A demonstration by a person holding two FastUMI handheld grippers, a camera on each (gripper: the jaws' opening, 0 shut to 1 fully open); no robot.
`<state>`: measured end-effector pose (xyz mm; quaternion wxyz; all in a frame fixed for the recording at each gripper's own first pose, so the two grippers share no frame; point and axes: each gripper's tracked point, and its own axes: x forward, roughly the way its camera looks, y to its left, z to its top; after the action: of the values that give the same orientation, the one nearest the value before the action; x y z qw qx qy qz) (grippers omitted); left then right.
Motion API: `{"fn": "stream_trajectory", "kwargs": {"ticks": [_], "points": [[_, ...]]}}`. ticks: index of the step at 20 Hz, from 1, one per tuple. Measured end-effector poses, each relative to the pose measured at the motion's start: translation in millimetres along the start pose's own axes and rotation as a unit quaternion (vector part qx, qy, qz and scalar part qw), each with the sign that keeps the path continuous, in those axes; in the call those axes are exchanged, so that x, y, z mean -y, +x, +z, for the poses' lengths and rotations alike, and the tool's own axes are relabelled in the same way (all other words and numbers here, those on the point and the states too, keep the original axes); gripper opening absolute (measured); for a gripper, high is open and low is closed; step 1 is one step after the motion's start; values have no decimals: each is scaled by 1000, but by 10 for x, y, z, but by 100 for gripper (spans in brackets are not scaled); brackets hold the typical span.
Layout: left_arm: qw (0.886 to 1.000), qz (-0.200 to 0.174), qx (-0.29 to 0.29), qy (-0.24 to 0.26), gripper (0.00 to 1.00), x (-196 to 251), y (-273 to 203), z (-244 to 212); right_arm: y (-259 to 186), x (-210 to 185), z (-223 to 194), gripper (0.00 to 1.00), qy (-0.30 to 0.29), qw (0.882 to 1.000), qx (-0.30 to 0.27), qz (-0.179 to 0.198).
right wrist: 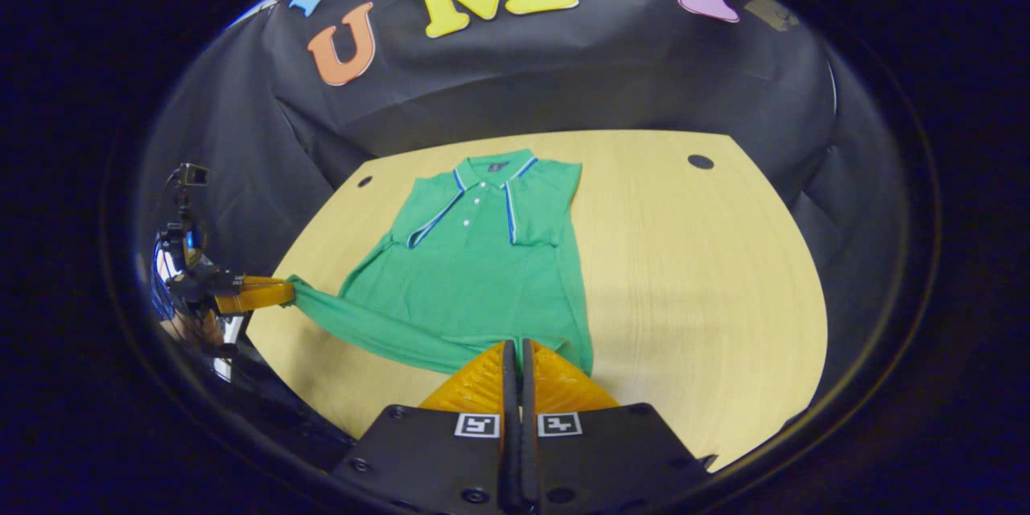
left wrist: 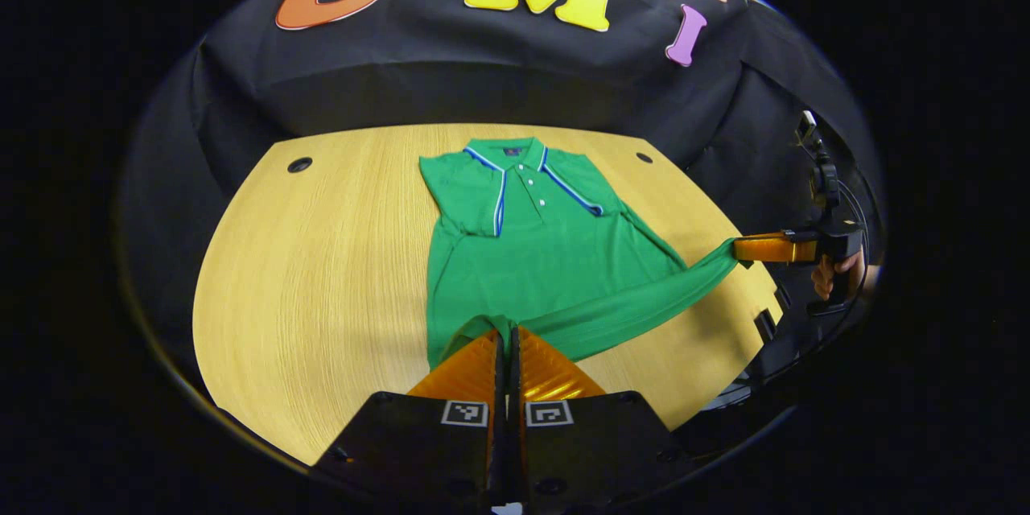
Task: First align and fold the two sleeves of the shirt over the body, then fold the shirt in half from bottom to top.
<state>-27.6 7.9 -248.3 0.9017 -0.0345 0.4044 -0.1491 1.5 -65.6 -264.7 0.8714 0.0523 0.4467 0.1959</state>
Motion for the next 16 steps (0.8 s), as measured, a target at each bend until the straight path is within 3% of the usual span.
{"fn": "stream_trajectory", "kwargs": {"ticks": [3,9,16], "points": [[999,5,32,13,3,-87,91,446,95,37,468,2,-4,1000,27,5],[997,3,82,-9,3,-247,300,1218,311,107,1229,3,-4,998,63,8],[992,7,115,-60,3,-536,659,1927,716,110,1916,2,-2,996,83,18]]}}
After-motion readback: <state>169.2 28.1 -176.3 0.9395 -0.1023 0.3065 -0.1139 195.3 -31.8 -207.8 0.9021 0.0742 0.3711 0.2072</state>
